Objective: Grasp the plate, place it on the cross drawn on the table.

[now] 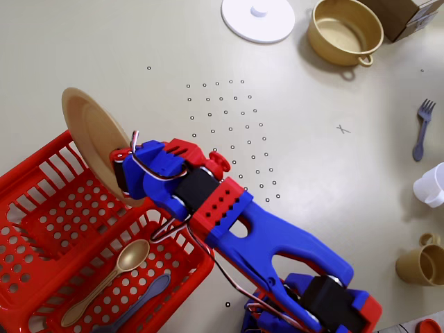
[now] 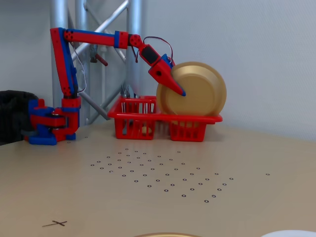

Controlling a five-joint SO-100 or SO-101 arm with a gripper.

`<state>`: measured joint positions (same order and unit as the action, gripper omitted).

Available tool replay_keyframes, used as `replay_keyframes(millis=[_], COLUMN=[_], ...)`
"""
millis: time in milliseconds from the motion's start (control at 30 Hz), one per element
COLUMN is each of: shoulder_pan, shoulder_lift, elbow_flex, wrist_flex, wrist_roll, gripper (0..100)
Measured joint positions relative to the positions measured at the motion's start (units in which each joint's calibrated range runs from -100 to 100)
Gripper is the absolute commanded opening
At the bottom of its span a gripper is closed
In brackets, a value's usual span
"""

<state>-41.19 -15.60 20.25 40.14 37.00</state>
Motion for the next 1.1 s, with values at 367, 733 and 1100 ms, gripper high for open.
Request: replay_keyframes(millis=[367, 733, 1100], shoulder_pan=[0.0, 0.5, 1.3], shoulder_lift=[-1.9, -1.9, -1.9], elbow_flex=[0.1, -1.9, -8.3], wrist_flex=[-0.1, -0.1, -0.1], wrist_roll=[-3.8, -5.3, -8.2], gripper=[0, 0, 0])
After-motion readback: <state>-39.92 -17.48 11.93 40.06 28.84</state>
